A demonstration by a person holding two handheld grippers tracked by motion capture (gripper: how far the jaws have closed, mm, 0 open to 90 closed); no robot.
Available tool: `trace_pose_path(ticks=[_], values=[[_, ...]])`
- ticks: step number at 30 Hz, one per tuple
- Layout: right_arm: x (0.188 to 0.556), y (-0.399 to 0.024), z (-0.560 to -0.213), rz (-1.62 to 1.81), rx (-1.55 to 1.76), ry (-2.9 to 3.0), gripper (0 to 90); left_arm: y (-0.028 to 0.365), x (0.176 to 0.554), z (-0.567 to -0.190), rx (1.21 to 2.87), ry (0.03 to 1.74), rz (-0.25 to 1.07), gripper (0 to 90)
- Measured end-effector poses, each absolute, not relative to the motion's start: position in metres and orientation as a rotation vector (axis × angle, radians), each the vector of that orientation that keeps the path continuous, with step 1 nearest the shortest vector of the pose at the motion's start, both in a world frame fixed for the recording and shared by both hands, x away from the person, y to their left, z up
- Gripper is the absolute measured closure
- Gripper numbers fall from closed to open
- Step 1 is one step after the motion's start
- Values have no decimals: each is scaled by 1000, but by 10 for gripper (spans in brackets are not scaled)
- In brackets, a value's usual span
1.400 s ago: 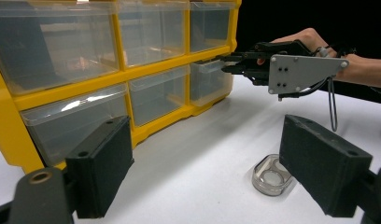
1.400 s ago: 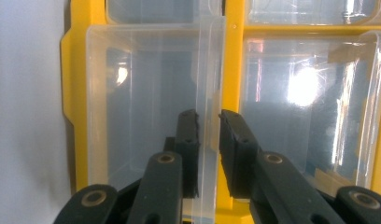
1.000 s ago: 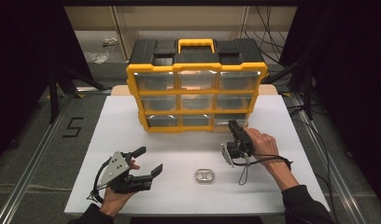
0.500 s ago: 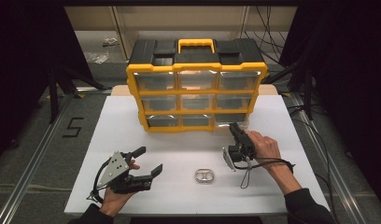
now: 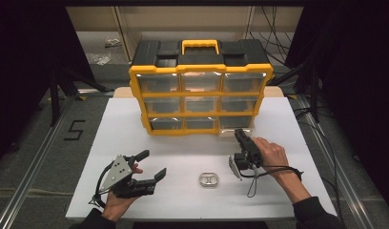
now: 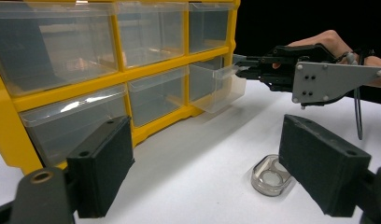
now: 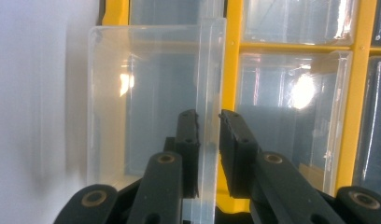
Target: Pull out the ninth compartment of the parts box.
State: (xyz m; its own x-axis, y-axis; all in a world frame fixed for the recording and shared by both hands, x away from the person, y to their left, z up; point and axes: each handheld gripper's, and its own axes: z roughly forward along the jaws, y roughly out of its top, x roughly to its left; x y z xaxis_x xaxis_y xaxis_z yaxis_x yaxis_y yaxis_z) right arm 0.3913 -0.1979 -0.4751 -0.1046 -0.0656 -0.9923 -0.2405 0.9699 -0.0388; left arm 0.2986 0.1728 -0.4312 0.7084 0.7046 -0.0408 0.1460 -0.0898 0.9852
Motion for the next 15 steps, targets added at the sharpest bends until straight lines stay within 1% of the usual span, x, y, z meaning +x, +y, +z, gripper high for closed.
trace_pose_path(ticks=[15], values=[[381,-200,-474,152,-249,1669,788,173,298,-431,1623,704,536,173]])
